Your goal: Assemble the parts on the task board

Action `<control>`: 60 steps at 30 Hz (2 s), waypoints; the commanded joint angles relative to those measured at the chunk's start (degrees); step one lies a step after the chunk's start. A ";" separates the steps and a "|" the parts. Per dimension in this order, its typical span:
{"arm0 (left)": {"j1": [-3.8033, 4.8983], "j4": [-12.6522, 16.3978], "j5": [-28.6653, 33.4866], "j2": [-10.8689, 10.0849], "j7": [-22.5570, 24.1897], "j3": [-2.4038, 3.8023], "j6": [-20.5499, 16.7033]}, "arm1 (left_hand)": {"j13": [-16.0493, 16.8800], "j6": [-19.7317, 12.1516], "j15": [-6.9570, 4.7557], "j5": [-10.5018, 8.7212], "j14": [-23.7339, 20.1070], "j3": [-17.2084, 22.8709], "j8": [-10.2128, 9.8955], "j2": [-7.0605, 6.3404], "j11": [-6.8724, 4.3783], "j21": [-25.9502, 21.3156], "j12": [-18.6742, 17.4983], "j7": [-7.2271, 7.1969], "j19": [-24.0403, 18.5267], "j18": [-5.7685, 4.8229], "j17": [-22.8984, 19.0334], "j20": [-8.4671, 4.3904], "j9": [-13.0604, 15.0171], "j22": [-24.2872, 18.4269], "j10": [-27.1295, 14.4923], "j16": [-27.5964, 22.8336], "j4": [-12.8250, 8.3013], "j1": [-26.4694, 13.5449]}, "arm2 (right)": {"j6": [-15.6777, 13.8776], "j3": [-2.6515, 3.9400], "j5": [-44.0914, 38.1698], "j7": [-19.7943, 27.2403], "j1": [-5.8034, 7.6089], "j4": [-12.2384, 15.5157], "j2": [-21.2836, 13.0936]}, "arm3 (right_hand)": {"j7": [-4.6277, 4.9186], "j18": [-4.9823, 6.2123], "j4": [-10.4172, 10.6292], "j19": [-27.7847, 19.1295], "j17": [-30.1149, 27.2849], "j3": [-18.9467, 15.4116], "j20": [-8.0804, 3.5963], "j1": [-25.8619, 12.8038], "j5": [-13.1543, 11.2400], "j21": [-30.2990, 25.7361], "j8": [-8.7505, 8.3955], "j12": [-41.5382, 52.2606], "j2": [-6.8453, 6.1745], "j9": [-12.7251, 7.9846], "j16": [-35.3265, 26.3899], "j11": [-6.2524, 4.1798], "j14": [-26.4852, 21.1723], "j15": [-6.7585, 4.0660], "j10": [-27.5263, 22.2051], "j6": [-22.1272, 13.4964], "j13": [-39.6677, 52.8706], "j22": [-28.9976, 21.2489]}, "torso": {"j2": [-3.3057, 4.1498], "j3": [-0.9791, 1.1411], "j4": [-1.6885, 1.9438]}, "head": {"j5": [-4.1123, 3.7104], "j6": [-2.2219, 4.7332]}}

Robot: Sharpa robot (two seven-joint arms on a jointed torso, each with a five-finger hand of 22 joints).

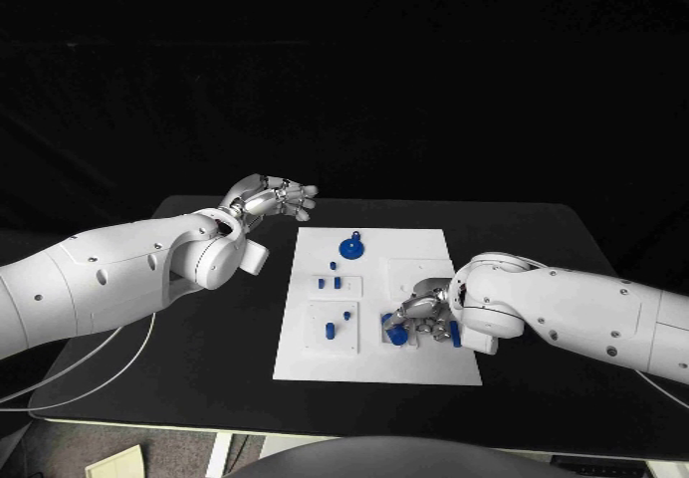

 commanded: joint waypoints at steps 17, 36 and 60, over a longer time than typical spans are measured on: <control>0.02 -0.04 0.49 -0.02 0.32 0.05 0.76 | -0.08 -0.40 -0.01 0.33 0.29 -0.01 0.28 0.52 -0.22 -0.27 0.28 -0.02 0.29 0.24 0.16 0.02 -0.11 0.10 -0.21 -0.29 -0.01 -0.02 | 1.63 -0.01 -3.40 3.19 -0.17 3.36 -3.00 | -0.03 4.04 -8.89 -1.50 0.61 -12.88 -1.06 -4.15 -0.28 -0.34 -1.00 -0.45 1.84 1.04 -0.93 -0.33 -0.34 -0.75 -0.71 -0.22 0.17 0.54 | -0.03 0.05 -0.11 | 0.10 -0.06; 0.02 -0.36 0.49 -0.05 0.03 0.05 0.89 | -0.08 -0.47 -0.02 0.35 0.34 -0.01 0.26 0.59 -0.23 -0.31 0.29 -0.01 0.33 0.26 0.24 0.01 -0.14 0.14 -0.20 -0.34 -0.09 0.03 | 2.76 0.15 -7.25 8.08 -0.16 5.57 -5.52 | 0.00 4.04 -13.42 -0.88 0.77 -12.75 -0.51 9.23 -0.30 -0.37 -1.26 -0.54 3.53 1.48 -1.38 -0.27 0.05 -0.64 -0.21 0.49 0.16 0.38 | 0.04 0.05 -0.04 | -0.06 0.08; 0.02 -0.19 0.55 0.08 -0.51 0.05 1.46 | -0.11 -0.56 -0.02 1.37 0.46 0.40 0.31 1.78 -0.21 -0.64 0.30 0.03 0.50 0.22 0.75 0.02 -0.21 0.43 -0.23 -0.75 -0.98 1.07 | 3.71 0.13 -6.60 7.32 -0.18 3.93 -3.53 | 0.02 4.04 -2.42 -0.72 1.07 7.72 0.98 6.30 -0.31 0.30 -2.14 -0.63 9.16 0.84 -1.62 -0.23 0.40 -0.49 0.75 2.15 0.27 0.88 | 0.04 0.02 -0.01 | 0.07 -0.17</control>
